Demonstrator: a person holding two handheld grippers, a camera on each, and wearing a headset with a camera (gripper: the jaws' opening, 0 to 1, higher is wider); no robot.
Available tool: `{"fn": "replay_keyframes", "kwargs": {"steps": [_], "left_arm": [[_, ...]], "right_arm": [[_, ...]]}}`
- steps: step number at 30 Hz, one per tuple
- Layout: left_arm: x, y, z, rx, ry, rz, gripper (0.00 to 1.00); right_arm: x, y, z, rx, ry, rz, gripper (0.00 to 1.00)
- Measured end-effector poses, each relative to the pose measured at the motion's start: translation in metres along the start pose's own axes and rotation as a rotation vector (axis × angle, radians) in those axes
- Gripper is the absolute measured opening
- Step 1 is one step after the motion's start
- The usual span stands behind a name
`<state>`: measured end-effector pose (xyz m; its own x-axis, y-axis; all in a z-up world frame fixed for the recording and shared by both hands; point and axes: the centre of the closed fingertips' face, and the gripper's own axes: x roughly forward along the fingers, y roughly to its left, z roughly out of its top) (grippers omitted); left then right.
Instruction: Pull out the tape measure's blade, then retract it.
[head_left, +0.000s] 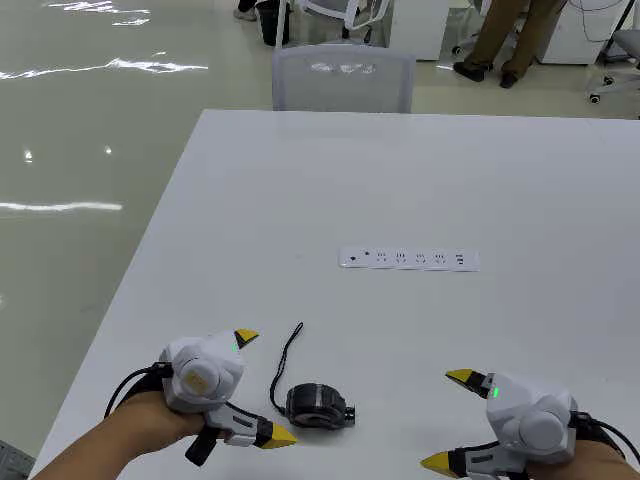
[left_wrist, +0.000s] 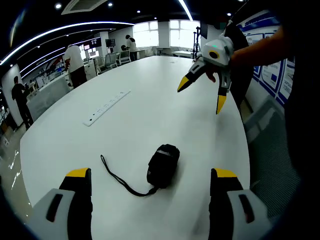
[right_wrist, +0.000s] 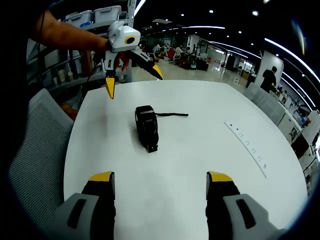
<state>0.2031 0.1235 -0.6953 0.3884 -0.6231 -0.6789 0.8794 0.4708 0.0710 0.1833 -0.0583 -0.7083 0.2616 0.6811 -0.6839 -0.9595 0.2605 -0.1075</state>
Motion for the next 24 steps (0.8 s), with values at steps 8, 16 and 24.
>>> {"fn": "replay_keyframes", "kwargs": {"steps": [8,16,24], "left_arm": [[0.021,-0.026,0.004,0.116,0.061,-0.181,0.93],[0.036,-0.024,0.004,0.171,0.110,-0.201,0.87],[0.052,-0.015,-0.012,0.111,0.182,-0.185,0.74]], "right_arm": [[0.025,0.007,0.021,-0.052,0.019,0.096,0.66],[0.053,0.014,0.030,-0.098,0.053,0.163,0.61],[0.074,0.020,0.029,-0.145,0.082,0.223,0.56]]}}
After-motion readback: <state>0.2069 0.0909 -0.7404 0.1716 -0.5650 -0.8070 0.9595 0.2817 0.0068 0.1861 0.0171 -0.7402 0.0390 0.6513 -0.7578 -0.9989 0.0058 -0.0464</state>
